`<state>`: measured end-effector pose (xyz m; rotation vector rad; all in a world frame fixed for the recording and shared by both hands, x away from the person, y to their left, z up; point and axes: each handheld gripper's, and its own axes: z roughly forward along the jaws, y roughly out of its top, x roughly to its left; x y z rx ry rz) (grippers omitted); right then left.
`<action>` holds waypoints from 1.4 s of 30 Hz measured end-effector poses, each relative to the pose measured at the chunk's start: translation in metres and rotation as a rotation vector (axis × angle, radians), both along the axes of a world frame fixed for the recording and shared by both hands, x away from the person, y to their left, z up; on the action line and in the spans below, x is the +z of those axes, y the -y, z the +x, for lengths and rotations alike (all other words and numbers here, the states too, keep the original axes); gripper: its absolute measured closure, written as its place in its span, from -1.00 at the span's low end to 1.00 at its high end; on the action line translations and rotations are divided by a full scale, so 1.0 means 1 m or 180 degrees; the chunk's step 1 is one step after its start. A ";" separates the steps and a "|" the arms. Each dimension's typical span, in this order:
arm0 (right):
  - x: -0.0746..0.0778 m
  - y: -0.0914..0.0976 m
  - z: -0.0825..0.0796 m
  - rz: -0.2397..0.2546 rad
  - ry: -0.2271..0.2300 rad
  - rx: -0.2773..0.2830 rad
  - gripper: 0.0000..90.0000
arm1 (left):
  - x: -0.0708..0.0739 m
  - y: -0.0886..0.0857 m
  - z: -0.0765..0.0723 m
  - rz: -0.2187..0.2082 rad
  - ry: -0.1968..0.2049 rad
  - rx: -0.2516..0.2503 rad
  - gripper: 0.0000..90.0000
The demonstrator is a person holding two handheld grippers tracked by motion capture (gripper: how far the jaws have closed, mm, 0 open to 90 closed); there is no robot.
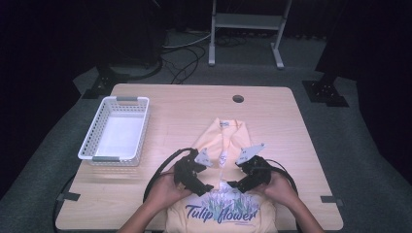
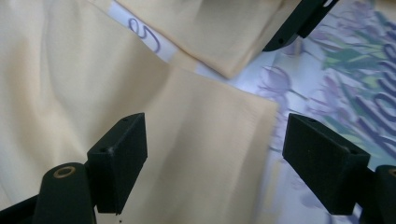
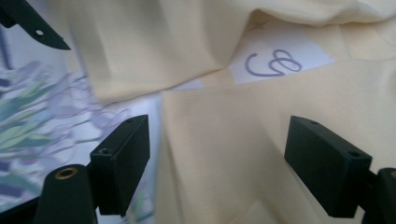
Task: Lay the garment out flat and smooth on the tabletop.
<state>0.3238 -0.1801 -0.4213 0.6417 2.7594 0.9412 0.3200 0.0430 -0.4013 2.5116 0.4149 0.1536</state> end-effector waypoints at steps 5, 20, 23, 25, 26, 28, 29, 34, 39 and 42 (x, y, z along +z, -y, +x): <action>-0.007 -0.001 0.010 -0.0004 -0.0067 -0.0027 -0.51 | -0.004 0.005 0.021 0.0058 -0.0030 0.0003 -0.52; -0.008 -0.004 -0.021 -0.0012 -0.0086 0.0162 -0.56 | -0.021 -0.016 -0.016 -0.0051 -0.0167 0.0047 -0.53; -0.008 -0.006 -0.030 -0.0017 -0.0089 0.0217 -0.56 | -0.021 -0.019 -0.027 -0.0060 -0.0161 0.0020 -0.53; -0.008 -0.007 -0.035 -0.0016 -0.0087 0.0250 -0.57 | -0.021 -0.020 -0.034 -0.0046 -0.0162 0.0002 -0.53; -0.008 -0.008 -0.037 -0.0015 -0.0083 0.0267 -0.57 | -0.021 -0.021 -0.036 -0.0048 -0.0186 -0.0011 -0.54; -0.007 -0.010 -0.040 -0.0061 -0.0103 0.0308 -0.56 | -0.019 -0.022 -0.040 -0.0033 -0.0216 -0.0073 -0.54; -0.006 -0.011 -0.042 -0.0069 -0.0094 0.0316 -0.54 | -0.018 -0.023 -0.042 -0.0047 -0.0174 -0.0091 -0.54; -0.002 -0.020 -0.047 -0.0073 0.0069 0.0467 -0.33 | -0.016 -0.022 -0.039 -0.0009 -0.0096 -0.0110 -0.55; -0.002 -0.032 -0.047 -0.0155 0.0067 0.0631 0.00 | -0.017 -0.016 -0.031 0.0104 -0.0071 -0.0127 -0.55; -0.001 -0.033 -0.044 -0.0133 -0.0011 0.0662 0.23 | -0.019 -0.015 -0.029 0.0134 -0.0076 -0.0140 -0.56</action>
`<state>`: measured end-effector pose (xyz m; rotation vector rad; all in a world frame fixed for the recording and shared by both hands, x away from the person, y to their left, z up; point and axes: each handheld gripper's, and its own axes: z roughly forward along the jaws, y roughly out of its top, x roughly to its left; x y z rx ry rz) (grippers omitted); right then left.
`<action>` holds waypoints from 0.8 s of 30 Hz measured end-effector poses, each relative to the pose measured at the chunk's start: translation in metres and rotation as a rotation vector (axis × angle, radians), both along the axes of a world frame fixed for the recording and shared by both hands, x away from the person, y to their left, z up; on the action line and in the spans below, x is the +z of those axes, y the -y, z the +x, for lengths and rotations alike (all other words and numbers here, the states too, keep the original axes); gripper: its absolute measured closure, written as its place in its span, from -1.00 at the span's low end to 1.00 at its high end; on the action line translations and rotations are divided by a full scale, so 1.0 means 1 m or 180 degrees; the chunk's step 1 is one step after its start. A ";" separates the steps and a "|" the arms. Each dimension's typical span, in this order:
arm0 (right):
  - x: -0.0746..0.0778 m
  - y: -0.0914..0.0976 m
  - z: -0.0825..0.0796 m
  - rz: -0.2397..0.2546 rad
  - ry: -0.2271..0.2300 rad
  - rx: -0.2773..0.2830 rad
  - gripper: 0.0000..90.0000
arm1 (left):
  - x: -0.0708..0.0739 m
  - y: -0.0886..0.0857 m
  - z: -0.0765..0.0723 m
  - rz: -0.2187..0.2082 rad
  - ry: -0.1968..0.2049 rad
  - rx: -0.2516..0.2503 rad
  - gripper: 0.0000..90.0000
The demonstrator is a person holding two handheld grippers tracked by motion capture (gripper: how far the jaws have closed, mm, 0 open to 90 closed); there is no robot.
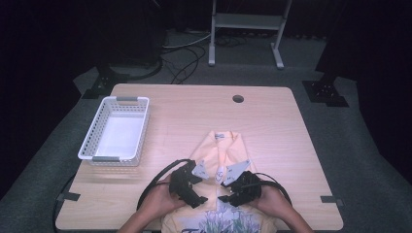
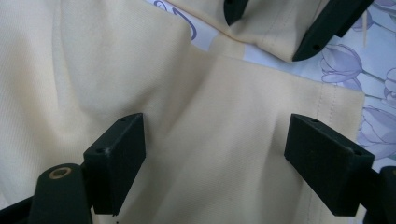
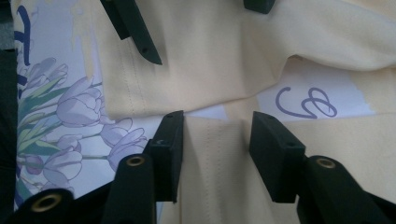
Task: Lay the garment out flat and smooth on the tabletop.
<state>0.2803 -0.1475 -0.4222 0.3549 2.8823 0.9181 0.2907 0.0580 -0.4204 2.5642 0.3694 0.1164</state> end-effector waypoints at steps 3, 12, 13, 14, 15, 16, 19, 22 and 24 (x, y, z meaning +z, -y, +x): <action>0.001 0.003 0.004 0.0021 -0.0049 -0.0019 0.48 | 0.000 -0.001 0.001 -0.0011 -0.0006 -0.0013 -0.56; 0.003 0.007 0.014 -0.0015 0.0001 -0.0002 0.83 | -0.001 -0.005 0.004 -0.0068 -0.0005 -0.0064 -0.56; 0.003 0.008 0.014 -0.0021 0.0017 0.0011 0.84 | -0.001 -0.005 0.004 -0.0070 -0.0002 -0.0071 -0.55; 0.004 0.009 0.015 -0.0021 0.0016 0.0017 0.84 | -0.001 -0.005 0.004 -0.0064 0.0003 -0.0082 -0.56; 0.005 0.010 0.016 0.0000 0.0014 0.0027 0.85 | -0.002 -0.006 0.005 -0.0078 -0.0006 -0.0079 -0.56; 0.006 0.011 0.016 0.0022 0.0015 0.0027 0.85 | -0.001 -0.006 0.005 -0.0071 -0.0005 -0.0085 -0.56; 0.009 0.015 0.018 0.0097 -0.0010 0.0031 0.85 | -0.002 -0.006 0.005 -0.0069 -0.0003 -0.0107 -0.56; 0.013 0.020 0.020 0.0123 -0.0023 0.0021 0.85 | -0.002 -0.006 0.006 -0.0090 -0.0015 -0.0115 -0.56; 0.016 0.022 0.021 0.0121 -0.0003 0.0021 0.85 | -0.002 -0.007 0.007 -0.0094 -0.0014 -0.0123 -0.56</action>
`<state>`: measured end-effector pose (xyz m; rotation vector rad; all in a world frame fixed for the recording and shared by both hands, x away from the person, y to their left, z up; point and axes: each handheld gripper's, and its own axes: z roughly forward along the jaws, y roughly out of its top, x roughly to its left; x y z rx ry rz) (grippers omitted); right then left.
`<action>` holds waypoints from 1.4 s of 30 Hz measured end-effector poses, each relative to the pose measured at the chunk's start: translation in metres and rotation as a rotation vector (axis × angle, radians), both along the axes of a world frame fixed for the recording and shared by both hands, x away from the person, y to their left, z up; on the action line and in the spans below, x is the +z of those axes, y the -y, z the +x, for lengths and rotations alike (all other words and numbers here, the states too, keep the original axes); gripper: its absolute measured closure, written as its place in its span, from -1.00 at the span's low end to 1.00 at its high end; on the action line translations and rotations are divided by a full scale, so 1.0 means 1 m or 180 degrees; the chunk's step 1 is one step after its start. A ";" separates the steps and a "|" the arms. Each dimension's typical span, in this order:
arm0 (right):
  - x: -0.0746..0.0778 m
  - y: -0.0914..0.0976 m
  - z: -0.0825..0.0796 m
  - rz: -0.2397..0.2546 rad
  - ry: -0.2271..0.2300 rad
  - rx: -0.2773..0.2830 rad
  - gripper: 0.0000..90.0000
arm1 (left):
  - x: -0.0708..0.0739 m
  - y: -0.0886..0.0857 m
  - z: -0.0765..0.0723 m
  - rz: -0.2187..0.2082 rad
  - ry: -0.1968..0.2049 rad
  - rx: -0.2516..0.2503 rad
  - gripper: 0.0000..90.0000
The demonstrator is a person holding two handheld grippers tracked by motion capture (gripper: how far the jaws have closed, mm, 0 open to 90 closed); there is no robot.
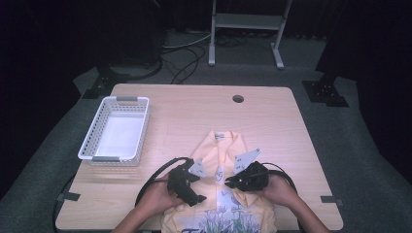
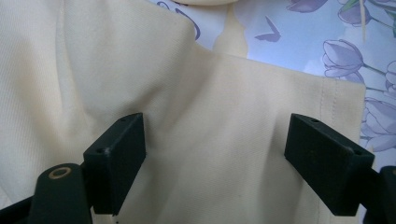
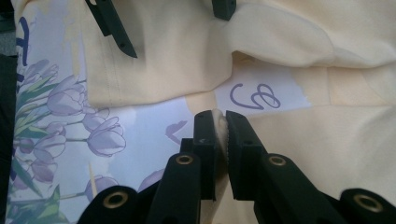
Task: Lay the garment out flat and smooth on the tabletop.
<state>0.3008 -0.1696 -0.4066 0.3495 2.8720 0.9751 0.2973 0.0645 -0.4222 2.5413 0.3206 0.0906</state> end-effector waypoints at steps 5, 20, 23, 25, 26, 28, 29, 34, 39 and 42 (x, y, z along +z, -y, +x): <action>0.005 0.004 0.000 -0.0002 0.0002 0.0014 0.85 | 0.000 0.000 0.000 0.0020 0.0002 -0.0014 -0.56; 0.016 0.025 0.000 -0.0051 0.0044 -0.0060 0.86 | 0.000 0.000 0.000 0.0001 0.0000 0.0009 -0.57; 0.017 0.030 0.000 -0.0064 0.0064 -0.0071 0.86 | 0.000 0.000 0.000 -0.0003 -0.0022 0.0016 -0.58; 0.018 0.032 -0.001 -0.0075 0.0066 -0.0091 0.86 | 0.000 0.001 0.000 0.0004 -0.0031 0.0014 -0.61; 0.018 0.034 -0.001 -0.0076 0.0073 -0.0095 0.86 | 0.000 0.001 0.000 0.0012 -0.0027 0.0008 -0.61; 0.019 0.037 0.000 -0.0079 0.0078 -0.0115 0.86 | 0.000 0.001 0.000 0.0018 -0.0029 0.0004 -0.61; 0.020 0.039 0.000 -0.0081 0.0083 -0.0118 0.86 | 0.000 0.001 0.000 0.0024 -0.0027 0.0005 -0.61; 0.023 0.047 0.000 -0.0109 0.0108 -0.0155 0.86 | 0.000 0.002 0.000 0.0045 -0.0028 0.0008 -0.61; 0.026 0.056 0.000 -0.0129 0.0134 -0.0193 0.86 | 0.000 0.002 -0.001 0.0032 -0.0015 0.0024 -0.61; 0.028 0.061 0.000 -0.0137 0.0142 -0.0227 0.86 | 0.000 0.003 -0.001 0.0047 -0.0007 0.0031 -0.61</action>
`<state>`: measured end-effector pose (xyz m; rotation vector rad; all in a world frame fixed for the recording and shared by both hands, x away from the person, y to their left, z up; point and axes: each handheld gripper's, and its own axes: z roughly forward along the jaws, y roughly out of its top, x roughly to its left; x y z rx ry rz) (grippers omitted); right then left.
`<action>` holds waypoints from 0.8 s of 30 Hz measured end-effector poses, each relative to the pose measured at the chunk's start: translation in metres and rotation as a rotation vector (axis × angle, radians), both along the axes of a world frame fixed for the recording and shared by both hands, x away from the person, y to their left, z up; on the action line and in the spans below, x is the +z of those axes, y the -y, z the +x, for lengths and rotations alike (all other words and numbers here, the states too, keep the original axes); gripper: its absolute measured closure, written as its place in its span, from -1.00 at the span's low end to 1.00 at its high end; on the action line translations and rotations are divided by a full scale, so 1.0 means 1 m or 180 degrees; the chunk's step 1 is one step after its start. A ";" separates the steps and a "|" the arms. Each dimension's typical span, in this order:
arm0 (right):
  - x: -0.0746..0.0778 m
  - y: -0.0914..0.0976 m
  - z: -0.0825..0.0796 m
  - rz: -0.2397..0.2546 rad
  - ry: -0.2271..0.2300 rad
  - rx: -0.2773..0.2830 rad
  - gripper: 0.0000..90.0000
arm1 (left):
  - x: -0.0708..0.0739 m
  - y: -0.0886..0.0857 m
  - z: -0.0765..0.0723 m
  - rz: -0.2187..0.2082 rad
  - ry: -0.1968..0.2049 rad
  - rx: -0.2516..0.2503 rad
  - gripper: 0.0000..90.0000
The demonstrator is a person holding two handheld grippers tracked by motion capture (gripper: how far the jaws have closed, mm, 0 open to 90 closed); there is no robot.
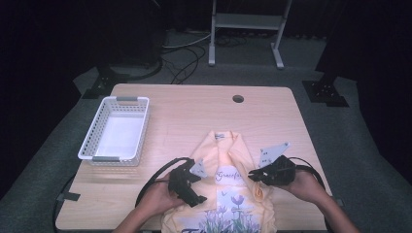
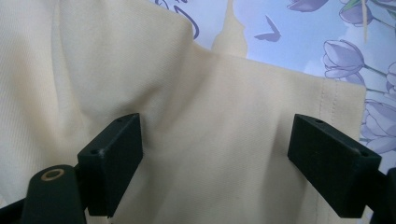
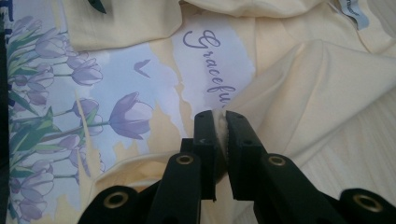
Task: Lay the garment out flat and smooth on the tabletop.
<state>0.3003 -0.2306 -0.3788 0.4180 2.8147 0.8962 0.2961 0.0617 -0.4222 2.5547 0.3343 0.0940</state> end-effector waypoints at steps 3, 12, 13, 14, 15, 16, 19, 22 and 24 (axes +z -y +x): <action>0.002 0.005 0.000 -0.0002 0.0021 -0.0026 0.86 | 0.000 0.000 0.000 0.0014 -0.0005 -0.0006 -0.61; 0.005 0.017 0.000 -0.0042 0.0046 -0.0086 0.86 | 0.000 0.001 0.000 0.0028 -0.0002 -0.0011 -0.65; 0.005 0.019 0.000 -0.0049 0.0056 -0.0092 0.86 | 0.000 0.001 0.000 0.0038 -0.0005 -0.0010 -0.65; 0.006 0.020 0.000 -0.0047 0.0058 -0.0103 0.86 | 0.000 0.002 0.000 0.0040 -0.0006 -0.0007 -0.65; 0.006 0.022 0.000 -0.0053 0.0074 -0.0104 0.86 | 0.000 0.002 0.000 0.0039 -0.0012 -0.0008 -0.66; 0.007 0.023 0.000 -0.0046 0.0068 -0.0123 0.86 | 0.000 0.002 -0.001 0.0037 -0.0010 -0.0005 -0.67; 0.008 0.028 0.001 -0.0067 0.0089 -0.0142 0.86 | 0.000 0.002 -0.001 0.0043 -0.0005 -0.0006 -0.68; 0.009 0.031 0.000 -0.0066 0.0086 -0.0186 0.86 | 0.000 0.002 -0.001 0.0046 -0.0005 -0.0004 -0.68; 0.010 0.035 0.000 -0.0071 0.0093 -0.0219 0.86 | 0.000 0.002 -0.001 0.0040 -0.0007 -0.0004 -0.68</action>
